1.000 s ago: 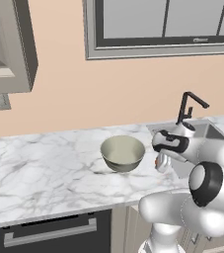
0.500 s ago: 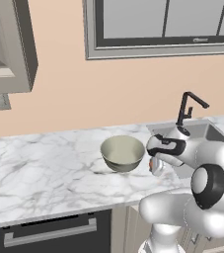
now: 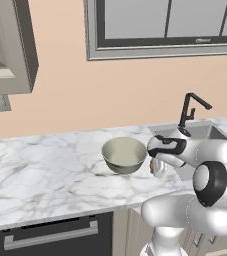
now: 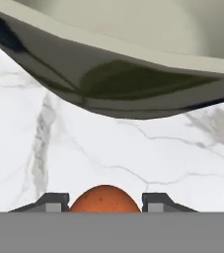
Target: Gather the eggs and milk located in the vicinity of the sink area and place them right next to the bowl.
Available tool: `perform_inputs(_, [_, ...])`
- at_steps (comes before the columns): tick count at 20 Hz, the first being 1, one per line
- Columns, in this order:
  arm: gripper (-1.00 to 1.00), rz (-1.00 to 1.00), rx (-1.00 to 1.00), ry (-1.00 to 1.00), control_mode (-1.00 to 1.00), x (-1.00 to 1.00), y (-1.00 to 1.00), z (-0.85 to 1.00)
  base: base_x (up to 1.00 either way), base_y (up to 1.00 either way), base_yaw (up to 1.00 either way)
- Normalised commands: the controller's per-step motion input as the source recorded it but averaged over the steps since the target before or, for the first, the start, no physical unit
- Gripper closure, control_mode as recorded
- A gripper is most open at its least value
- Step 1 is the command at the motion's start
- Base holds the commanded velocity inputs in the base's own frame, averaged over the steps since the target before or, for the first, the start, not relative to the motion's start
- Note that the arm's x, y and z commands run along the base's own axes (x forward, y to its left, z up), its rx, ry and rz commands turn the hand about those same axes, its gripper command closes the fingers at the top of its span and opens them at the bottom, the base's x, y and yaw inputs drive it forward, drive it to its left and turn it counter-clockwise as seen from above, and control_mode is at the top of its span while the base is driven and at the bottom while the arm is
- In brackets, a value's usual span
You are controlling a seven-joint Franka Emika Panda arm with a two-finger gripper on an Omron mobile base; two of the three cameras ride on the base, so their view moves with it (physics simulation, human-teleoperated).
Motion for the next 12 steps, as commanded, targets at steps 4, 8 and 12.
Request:
perform_inputs(4, [1.0, 0.0, 0.0, 0.0, -1.0, 0.18, 0.09, 0.0, 0.0, 0.0, 0.0])
perform_inputs(8, [1.0, 0.0, 0.0, 0.0, -1.0, 0.18, 0.09, 0.0, 0.0, 0.0, 0.0])
perform_inputs(12, [1.0, 0.0, 0.0, 0.0, -1.0, 0.19, 0.15, 0.0, 0.0, 0.0, 0.0])
